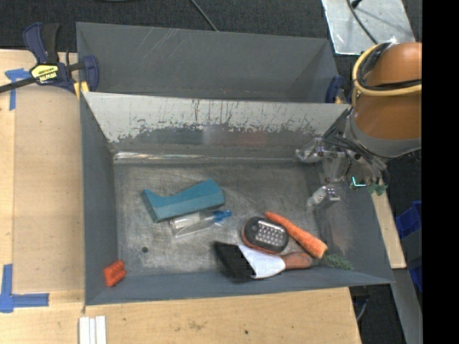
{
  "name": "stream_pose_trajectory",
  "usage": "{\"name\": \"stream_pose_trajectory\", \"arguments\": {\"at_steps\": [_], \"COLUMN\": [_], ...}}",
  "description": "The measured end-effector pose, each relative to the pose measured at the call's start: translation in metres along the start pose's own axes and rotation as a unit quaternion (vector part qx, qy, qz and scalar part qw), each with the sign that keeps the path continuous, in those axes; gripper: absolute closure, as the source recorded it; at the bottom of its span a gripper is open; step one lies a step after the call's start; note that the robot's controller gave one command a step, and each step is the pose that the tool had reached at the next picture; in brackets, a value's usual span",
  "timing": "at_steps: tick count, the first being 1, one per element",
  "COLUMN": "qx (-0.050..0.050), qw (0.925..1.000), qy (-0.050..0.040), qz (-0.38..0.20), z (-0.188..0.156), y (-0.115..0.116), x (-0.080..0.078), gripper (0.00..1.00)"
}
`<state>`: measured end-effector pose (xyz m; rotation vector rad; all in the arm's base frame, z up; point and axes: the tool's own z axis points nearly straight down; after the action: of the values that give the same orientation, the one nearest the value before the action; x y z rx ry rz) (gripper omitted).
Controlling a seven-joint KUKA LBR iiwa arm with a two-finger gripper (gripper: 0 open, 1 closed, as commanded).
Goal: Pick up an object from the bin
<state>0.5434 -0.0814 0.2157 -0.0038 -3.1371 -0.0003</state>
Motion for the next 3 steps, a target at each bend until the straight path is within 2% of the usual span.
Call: {"name": "stream_pose_trajectory", "arguments": {"at_steps": [1, 2, 3], "qx": [0.001, 0.002, 0.000], "qw": [1.0000, 0.9996, 1.0000], "qy": [-0.0041, -0.0074, -0.0036], "qz": [-0.001, -0.029, 0.003], "z": [-0.004, 0.027, 0.052], "y": [0.000, 0.025, 0.040], "x": [-0.002, 0.005, -0.011], "gripper": [0.00, 0.00, 0.00]}}
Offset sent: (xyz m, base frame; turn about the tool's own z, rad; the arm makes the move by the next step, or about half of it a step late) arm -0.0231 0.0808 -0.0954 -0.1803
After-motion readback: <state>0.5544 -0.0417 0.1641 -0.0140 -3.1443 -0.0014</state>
